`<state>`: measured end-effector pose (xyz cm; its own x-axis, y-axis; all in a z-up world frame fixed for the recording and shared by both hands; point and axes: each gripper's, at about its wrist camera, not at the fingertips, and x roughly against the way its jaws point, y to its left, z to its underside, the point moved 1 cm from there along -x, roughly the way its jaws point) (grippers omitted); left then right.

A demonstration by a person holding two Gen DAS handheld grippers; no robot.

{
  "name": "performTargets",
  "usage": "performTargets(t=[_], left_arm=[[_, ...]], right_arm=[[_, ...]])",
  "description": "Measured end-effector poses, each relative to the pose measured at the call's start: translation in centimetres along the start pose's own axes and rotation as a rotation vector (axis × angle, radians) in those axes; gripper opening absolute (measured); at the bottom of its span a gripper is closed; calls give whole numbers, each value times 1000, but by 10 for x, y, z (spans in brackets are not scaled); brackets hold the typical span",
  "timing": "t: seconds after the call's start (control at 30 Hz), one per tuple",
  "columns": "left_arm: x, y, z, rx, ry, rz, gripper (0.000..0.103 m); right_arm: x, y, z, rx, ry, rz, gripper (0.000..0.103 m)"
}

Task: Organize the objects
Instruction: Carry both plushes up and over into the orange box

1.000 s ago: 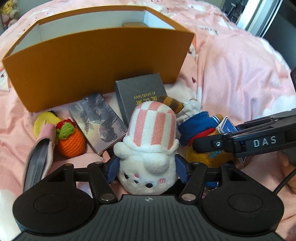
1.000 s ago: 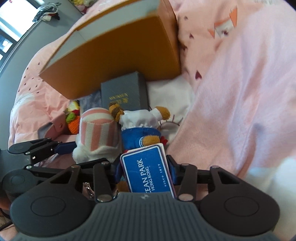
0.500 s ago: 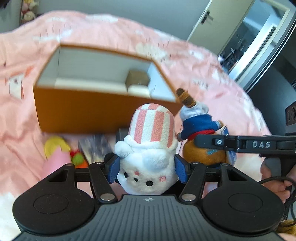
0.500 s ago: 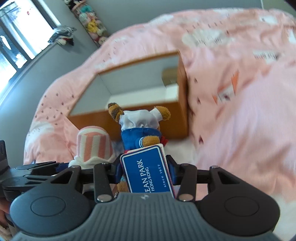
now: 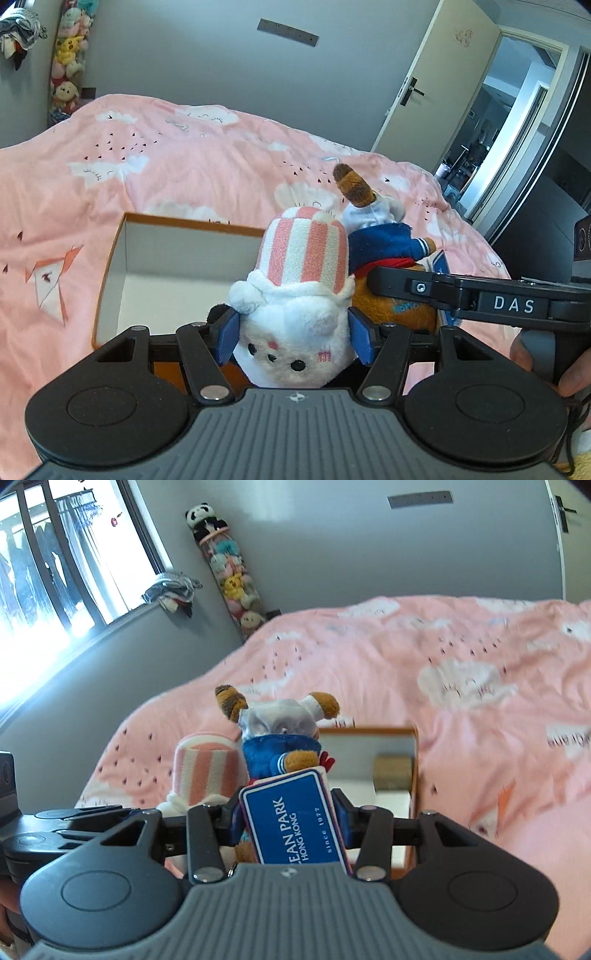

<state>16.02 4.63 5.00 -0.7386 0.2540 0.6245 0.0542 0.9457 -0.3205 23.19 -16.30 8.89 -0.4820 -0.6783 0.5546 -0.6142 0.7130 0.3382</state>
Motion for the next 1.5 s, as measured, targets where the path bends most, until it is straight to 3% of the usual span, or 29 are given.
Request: performTargets(t=[0.27,0.6,0.8,0.97,1.27,1.5], left_arm=[[-54,43,-34,66,138,-22,70],[-138,74,-38,49,316,-136,68],[-165,82,-38,-1,336,-152,68],[-184,97,-36,30,397,-127,68],[-198,116,-29,84,418,-123,71],[-189,121,-35,95,404,-56,74]], right_arm=[[-65,-18,-34,-53,59,12,48],[-162,-56,-18,-136,281,70,48],[-202,-74,-14,-198,365,101,48],[-226,-80,-10,-200,427,114,48],[-245,-80,-4,-142,455,144,52],[-237,-78,-10,-86,442,100,55]])
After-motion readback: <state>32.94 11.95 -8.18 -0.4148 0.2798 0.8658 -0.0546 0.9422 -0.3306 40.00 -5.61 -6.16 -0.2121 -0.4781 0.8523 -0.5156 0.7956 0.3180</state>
